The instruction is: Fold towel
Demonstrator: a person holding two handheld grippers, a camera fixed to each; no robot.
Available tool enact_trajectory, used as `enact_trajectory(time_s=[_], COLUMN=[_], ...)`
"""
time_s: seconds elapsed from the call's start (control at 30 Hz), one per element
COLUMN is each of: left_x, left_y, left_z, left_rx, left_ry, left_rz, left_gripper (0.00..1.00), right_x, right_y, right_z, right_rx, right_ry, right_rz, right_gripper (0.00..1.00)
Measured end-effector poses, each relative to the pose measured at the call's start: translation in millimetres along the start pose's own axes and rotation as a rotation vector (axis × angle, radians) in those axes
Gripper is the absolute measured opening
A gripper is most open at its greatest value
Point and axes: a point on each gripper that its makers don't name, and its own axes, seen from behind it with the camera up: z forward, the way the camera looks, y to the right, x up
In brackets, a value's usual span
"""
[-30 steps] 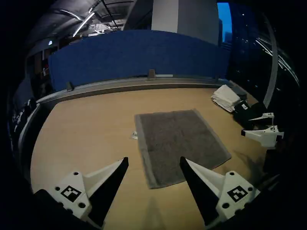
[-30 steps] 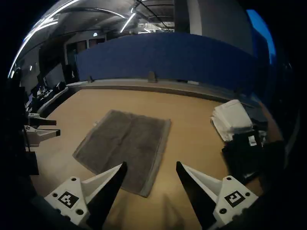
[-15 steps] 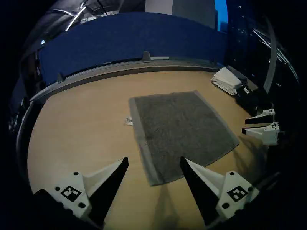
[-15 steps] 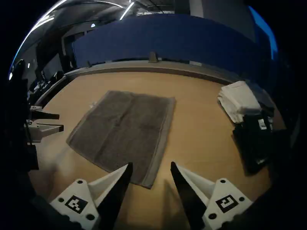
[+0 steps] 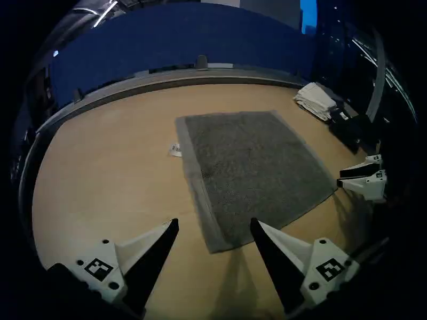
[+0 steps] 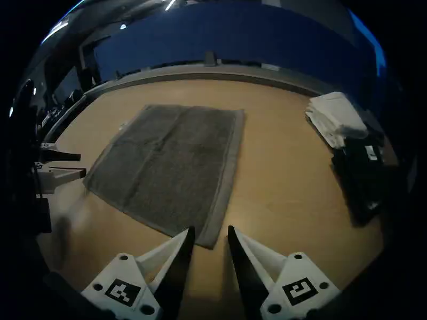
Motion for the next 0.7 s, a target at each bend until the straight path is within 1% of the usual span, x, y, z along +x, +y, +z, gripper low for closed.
enact_trajectory(time_s=[0.2,0.3,0.4,0.5,0.6,0.67,0.7], left_x=[-17,-28,-28,-27,-25,-29,-31], left_y=[3.4,4.6,5.4,7.1,2.7,1.6,1.1], left_z=[6.3,8.6,9.0,8.3,10.7,15.1,16.9], left_rx=[-0.006,-0.004,-0.001,-0.014,-0.006,0.004,0.009], left_ry=[-0.034,-0.053,-0.043,-0.045,-0.041,-0.046,-0.049], left_rz=[-0.007,-0.001,0.012,0.002,-0.006,0.009,0.018], left_gripper=[1.00,1.00,1.00,0.98,0.96,0.95,0.89], right_x=[-10,-12,-11,-11,-10,-10,-9], right_y=[-3,-3,-3,-3,-3,-4,-4], right_z=[5.6,8.2,9.7,10.1,10.4,11.1,11.5], right_rx=[0.000,-0.005,-0.006,-0.004,-0.005,-0.010,-0.013], right_ry=[-0.024,-0.031,-0.030,-0.031,-0.033,-0.031,-0.030], right_rz=[-0.012,-0.017,-0.018,-0.022,-0.026,-0.025,-0.024], right_gripper=[0.47,0.47,0.47,0.47,0.47,0.47,0.46])
